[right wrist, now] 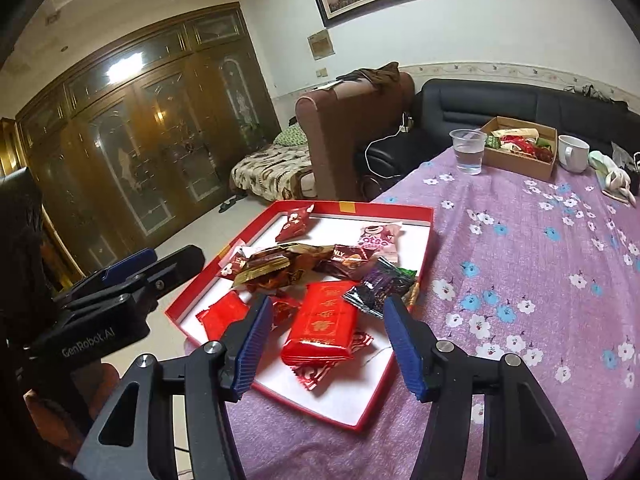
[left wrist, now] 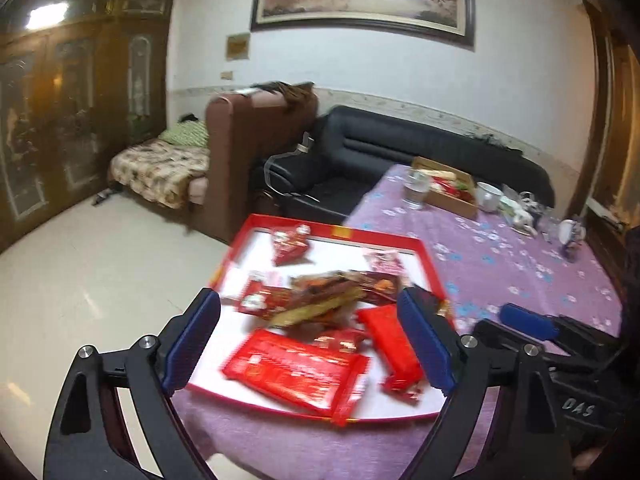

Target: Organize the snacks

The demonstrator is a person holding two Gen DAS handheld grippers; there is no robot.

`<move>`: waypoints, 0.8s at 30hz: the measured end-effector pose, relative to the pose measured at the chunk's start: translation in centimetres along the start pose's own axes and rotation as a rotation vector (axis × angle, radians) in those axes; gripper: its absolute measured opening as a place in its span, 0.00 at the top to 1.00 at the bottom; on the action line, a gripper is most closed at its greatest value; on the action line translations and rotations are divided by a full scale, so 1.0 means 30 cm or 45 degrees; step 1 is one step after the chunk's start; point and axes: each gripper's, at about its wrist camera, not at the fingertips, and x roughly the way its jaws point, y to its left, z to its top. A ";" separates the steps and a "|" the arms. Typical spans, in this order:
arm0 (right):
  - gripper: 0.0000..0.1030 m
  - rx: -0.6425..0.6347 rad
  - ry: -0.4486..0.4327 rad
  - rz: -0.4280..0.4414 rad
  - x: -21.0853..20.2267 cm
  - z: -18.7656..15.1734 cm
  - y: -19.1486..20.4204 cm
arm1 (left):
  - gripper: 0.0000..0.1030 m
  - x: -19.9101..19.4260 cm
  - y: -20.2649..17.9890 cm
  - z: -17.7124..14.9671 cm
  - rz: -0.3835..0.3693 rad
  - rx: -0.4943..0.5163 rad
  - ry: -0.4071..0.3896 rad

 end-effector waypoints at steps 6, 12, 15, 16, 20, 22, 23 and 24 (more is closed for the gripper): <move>0.42 -0.024 0.020 0.005 0.021 -0.012 0.021 | 0.12 0.005 0.012 -0.027 0.188 0.118 -0.021; 0.42 -0.038 0.028 0.002 0.031 -0.015 0.030 | 0.12 -0.017 -0.053 -0.037 0.335 0.292 -0.087; 0.42 -0.042 0.018 -0.009 0.027 -0.015 0.032 | 0.12 -0.062 -0.106 -0.019 0.463 0.404 -0.169; 0.42 -0.042 0.015 -0.011 0.025 -0.014 0.030 | 0.12 -0.078 -0.125 -0.012 0.509 0.440 -0.196; 0.42 -0.029 0.008 -0.011 0.024 -0.013 0.017 | 0.12 -0.120 -0.141 0.003 0.515 0.431 -0.235; 0.42 -0.023 0.010 -0.014 0.027 -0.014 0.014 | 0.12 -0.115 -0.135 0.008 0.497 0.401 -0.201; 0.42 -0.019 0.012 -0.013 0.028 -0.015 0.011 | 0.12 -0.106 -0.129 0.011 0.486 0.385 -0.172; 0.42 -0.018 0.012 -0.012 0.027 -0.014 0.010 | 0.12 -0.098 -0.125 0.014 0.472 0.373 -0.146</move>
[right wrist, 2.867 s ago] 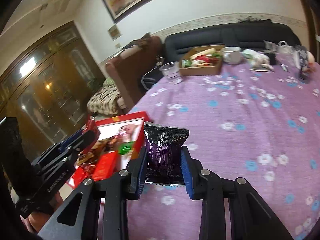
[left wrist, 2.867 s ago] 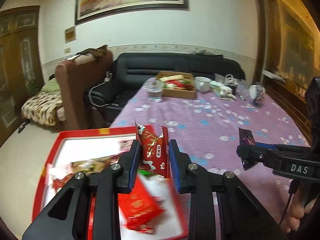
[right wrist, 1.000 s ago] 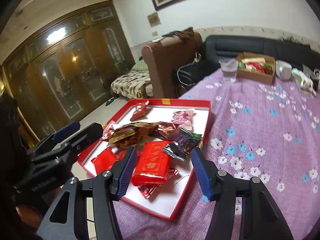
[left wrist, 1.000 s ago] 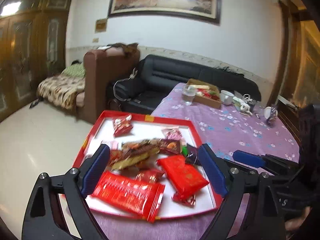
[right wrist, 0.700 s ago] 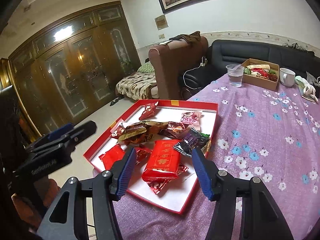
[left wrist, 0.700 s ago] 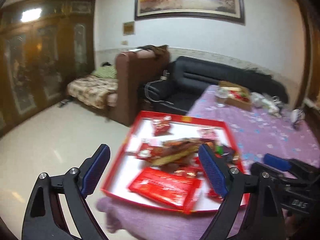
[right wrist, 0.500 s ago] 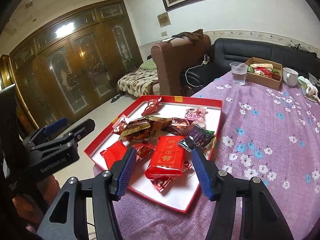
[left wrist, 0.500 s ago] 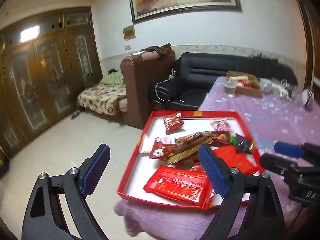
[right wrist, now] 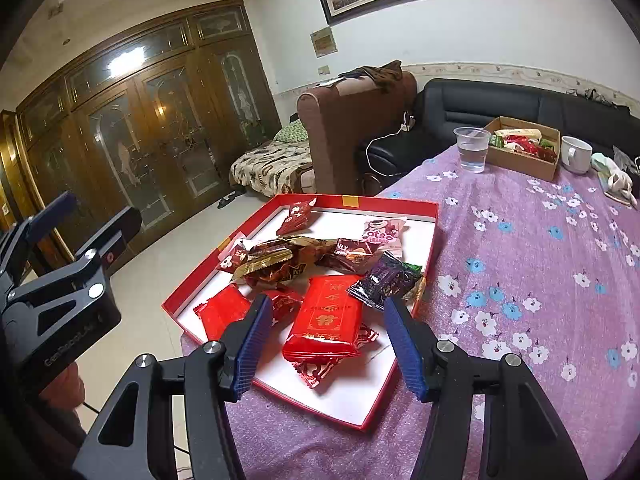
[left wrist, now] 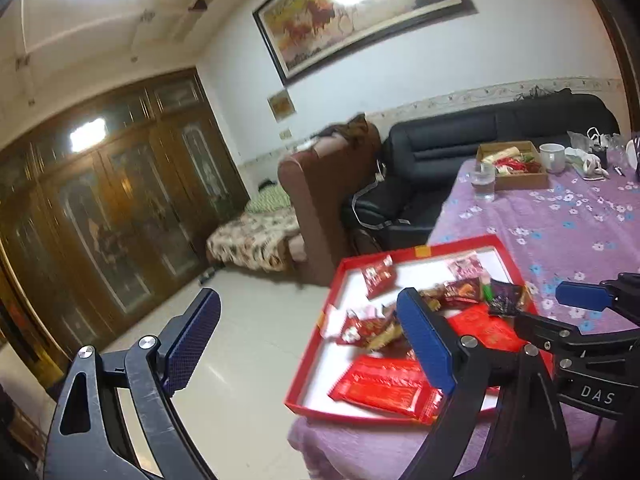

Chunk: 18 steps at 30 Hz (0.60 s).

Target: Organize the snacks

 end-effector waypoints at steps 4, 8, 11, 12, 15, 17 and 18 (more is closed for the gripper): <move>0.42 -0.005 -0.004 -0.001 -0.004 -0.001 -0.001 | 0.12 0.000 -0.001 0.002 0.004 -0.022 0.020; 0.42 0.002 0.000 0.003 -0.004 -0.001 -0.003 | 0.12 0.004 0.005 0.006 -0.034 -0.043 0.043; 0.42 0.000 0.001 0.005 -0.005 0.000 0.000 | 0.12 0.014 0.008 0.005 -0.060 -0.057 0.065; 0.42 -0.002 0.001 0.005 -0.004 0.000 0.001 | 0.12 0.015 0.008 0.005 -0.067 -0.060 0.069; 0.42 -0.008 0.002 0.006 -0.003 0.001 0.008 | 0.12 0.016 0.010 0.006 -0.086 -0.071 0.074; 0.42 -0.008 0.004 0.008 0.000 0.002 0.011 | 0.12 0.013 0.016 0.004 -0.106 -0.095 0.055; 0.42 -0.006 0.005 0.009 0.003 0.002 0.013 | 0.12 0.014 0.019 0.001 -0.113 -0.109 0.048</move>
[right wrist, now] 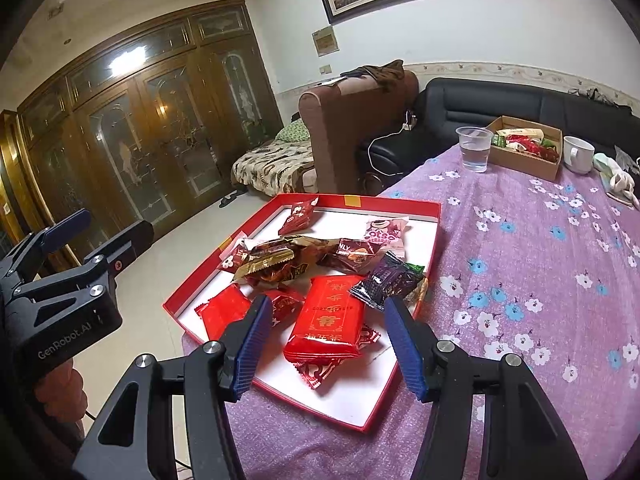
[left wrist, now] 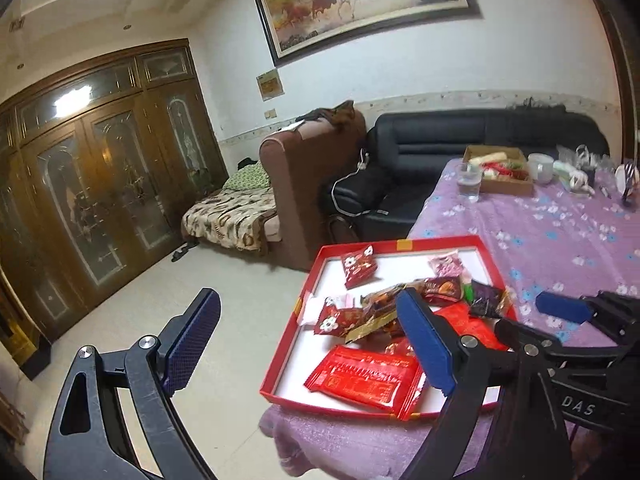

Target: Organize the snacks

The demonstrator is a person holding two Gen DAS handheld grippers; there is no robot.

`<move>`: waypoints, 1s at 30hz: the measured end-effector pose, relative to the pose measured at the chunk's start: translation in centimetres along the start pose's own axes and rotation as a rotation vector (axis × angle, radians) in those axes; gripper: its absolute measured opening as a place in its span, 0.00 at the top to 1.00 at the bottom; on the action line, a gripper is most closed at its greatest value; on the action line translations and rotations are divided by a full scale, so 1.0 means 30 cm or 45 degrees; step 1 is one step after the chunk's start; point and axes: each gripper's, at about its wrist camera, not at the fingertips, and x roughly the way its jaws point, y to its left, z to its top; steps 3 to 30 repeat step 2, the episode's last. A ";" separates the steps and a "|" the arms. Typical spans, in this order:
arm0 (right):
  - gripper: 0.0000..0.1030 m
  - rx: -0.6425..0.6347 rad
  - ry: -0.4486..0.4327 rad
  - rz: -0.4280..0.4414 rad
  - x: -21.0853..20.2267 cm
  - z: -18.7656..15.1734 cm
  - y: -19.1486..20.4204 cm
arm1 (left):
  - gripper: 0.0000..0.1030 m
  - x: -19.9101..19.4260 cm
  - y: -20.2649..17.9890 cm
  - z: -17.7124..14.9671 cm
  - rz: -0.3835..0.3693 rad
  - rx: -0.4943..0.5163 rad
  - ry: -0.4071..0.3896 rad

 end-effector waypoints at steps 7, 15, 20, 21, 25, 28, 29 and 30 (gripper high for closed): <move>0.42 0.003 0.002 -0.001 0.003 0.000 0.000 | 0.12 0.011 -0.002 -0.005 -0.007 -0.013 0.011; 0.42 0.003 0.002 -0.001 0.003 0.000 0.000 | 0.12 0.011 -0.002 -0.005 -0.007 -0.013 0.011; 0.42 0.003 0.002 -0.001 0.003 0.000 0.000 | 0.12 0.011 -0.002 -0.005 -0.007 -0.013 0.011; 0.42 0.003 0.002 -0.001 0.003 0.000 0.000 | 0.12 0.011 -0.002 -0.005 -0.007 -0.013 0.011; 0.42 0.003 0.002 -0.001 0.003 0.000 0.000 | 0.12 0.011 -0.002 -0.005 -0.007 -0.013 0.011; 0.42 0.003 0.002 -0.001 0.003 0.000 0.000 | 0.12 0.011 -0.002 -0.005 -0.007 -0.013 0.011; 0.42 0.003 0.002 -0.001 0.003 0.000 0.000 | 0.12 0.011 -0.002 -0.005 -0.007 -0.013 0.011; 0.42 0.003 0.002 -0.001 0.003 0.000 0.000 | 0.12 0.011 -0.002 -0.005 -0.007 -0.013 0.011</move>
